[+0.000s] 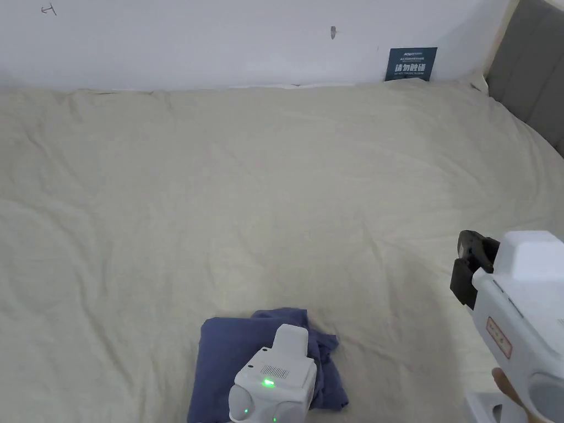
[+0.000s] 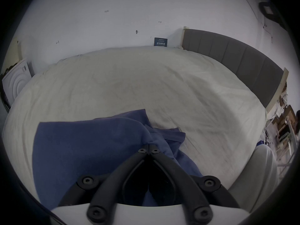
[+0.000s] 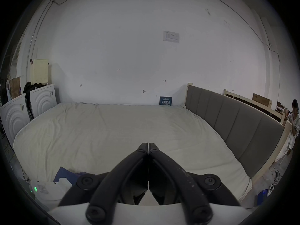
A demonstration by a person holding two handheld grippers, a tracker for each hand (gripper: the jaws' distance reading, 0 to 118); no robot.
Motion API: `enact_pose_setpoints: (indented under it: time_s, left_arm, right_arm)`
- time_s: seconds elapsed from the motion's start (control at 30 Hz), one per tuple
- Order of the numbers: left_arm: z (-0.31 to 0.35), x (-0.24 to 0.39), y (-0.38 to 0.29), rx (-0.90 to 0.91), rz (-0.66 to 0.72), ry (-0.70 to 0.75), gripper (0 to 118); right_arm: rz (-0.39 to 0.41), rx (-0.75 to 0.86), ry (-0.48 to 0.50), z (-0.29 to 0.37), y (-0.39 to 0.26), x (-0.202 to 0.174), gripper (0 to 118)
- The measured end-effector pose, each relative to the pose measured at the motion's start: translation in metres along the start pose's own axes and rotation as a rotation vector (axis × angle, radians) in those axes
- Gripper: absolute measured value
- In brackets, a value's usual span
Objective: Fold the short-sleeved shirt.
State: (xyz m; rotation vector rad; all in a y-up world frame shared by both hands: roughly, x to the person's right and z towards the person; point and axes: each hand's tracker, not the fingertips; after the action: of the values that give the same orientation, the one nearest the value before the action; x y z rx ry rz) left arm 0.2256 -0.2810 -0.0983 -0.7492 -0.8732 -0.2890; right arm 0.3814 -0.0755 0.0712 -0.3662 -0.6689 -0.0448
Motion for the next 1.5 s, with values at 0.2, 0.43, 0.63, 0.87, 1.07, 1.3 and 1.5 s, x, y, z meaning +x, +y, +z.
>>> enact_pose_setpoints:
  time_s: [0.2, 0.43, 0.63, 0.87, 1.07, 1.3, 1.5]
  left_arm:
    - [0.000, -0.007, -0.001, 0.005, 0.080, -0.004, 0]
    - [0.070, -0.020, 0.040, 0.220, 0.007, -0.072, 0]
    - [0.153, -0.063, 0.096, 0.460, -0.030, -0.018, 0]
    - [0.219, -0.122, 0.128, 0.639, -0.059, 0.160, 0]
    - [0.249, -0.165, 0.129, 0.708, -0.060, 0.301, 0]
    - [0.264, -0.204, 0.118, 0.710, 0.026, 0.390, 0]
    - [0.268, -0.214, 0.112, 0.707, 0.031, 0.424, 0]
  right_arm:
    - [-0.010, -0.008, -0.018, 0.000, -0.001, 0.006, 2]
    - [-0.021, 0.035, 0.018, 0.011, 0.009, -0.010, 2]
    - [-0.014, 0.095, 0.062, 0.023, 0.023, -0.033, 2]
    - [-0.003, 0.175, 0.096, 0.032, 0.043, -0.061, 2]
    - [0.002, 0.233, 0.090, 0.040, 0.055, -0.078, 2]
    - [0.028, 0.245, 0.073, 0.042, 0.060, -0.091, 2]
    - [0.037, 0.242, 0.086, 0.041, 0.060, -0.095, 2]
